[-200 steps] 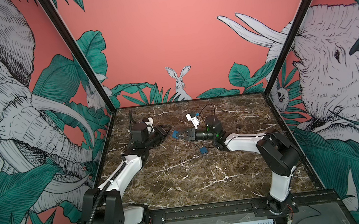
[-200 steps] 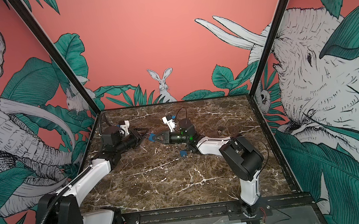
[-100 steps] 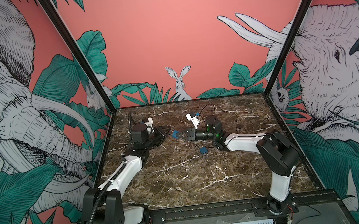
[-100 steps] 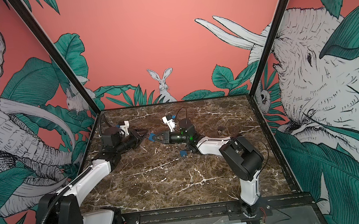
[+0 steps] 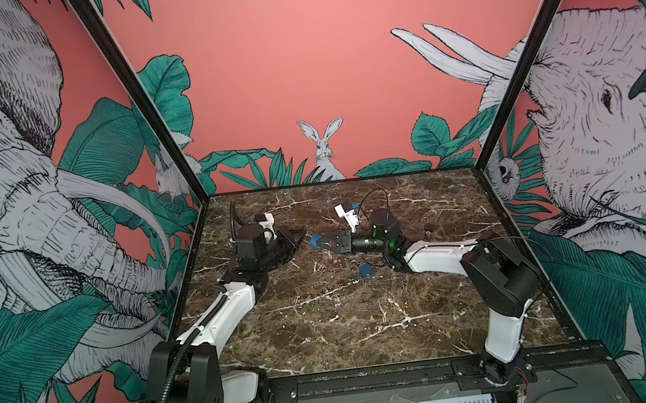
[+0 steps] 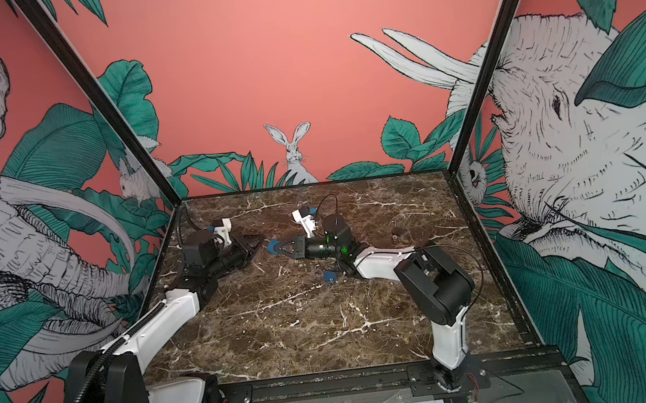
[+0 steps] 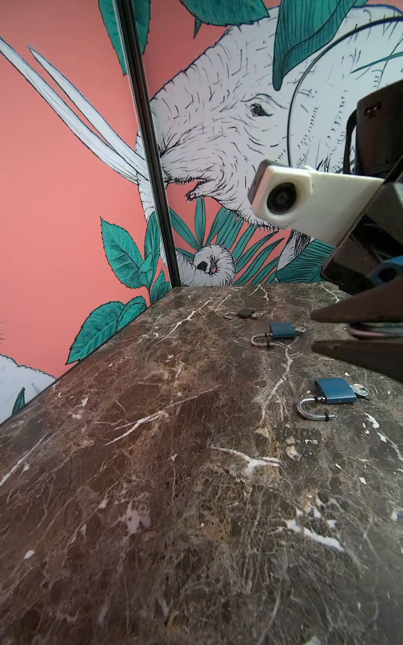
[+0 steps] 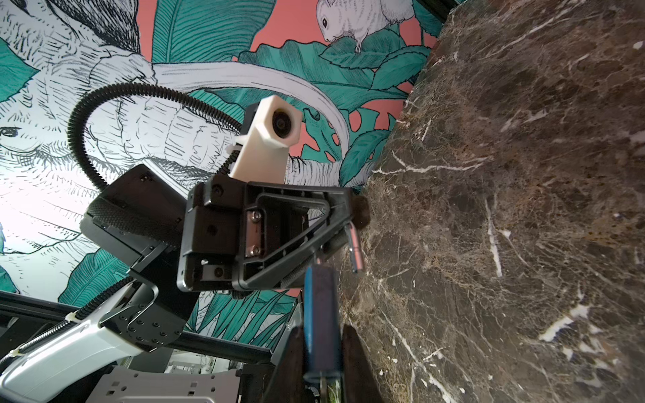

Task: Lock with the key

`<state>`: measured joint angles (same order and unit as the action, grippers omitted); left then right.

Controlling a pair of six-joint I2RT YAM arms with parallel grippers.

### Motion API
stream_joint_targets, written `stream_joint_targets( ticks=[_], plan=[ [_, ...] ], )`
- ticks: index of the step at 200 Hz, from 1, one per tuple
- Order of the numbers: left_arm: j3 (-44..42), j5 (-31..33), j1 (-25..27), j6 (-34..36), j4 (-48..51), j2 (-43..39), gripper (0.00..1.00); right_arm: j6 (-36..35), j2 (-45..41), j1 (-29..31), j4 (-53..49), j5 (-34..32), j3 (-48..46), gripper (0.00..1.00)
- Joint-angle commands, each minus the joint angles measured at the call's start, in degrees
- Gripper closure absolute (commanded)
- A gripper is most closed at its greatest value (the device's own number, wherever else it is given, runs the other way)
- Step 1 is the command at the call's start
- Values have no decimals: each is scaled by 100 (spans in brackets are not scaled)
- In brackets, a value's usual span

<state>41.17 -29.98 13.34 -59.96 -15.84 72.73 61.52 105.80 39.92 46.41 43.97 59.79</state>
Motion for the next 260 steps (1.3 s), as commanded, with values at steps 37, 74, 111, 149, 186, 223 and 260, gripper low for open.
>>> stream_joint_targets(
  ticks=[37, 74, 111, 149, 186, 223, 260],
  plan=[
    [-375, -89, -34, 315, -1045, -443, 97, 974, -24, -154, 602, -309, -66, 100],
    [-508, -281, -38, 403, -1551, -455, 100, 1646, 149, -213, 558, -578, -33, 100],
    [-599, -676, -33, 362, -2179, -349, 100, 2251, 230, -306, 296, -789, -50, 100],
    [-569, -975, -34, 411, -2443, -299, 100, 2374, 254, -413, 98, -972, -39, 100],
    [-471, -1294, -29, 344, -2670, -254, 100, 2672, 466, -438, 446, -1060, -29, 100],
    [-487, -1427, -25, 367, -2703, -289, 100, 2602, 435, -433, 451, -1110, -34, 100],
    [-463, -1502, 17, 360, -2621, -214, 100, 2569, 436, -434, 637, -1118, 28, 100]
  ],
)
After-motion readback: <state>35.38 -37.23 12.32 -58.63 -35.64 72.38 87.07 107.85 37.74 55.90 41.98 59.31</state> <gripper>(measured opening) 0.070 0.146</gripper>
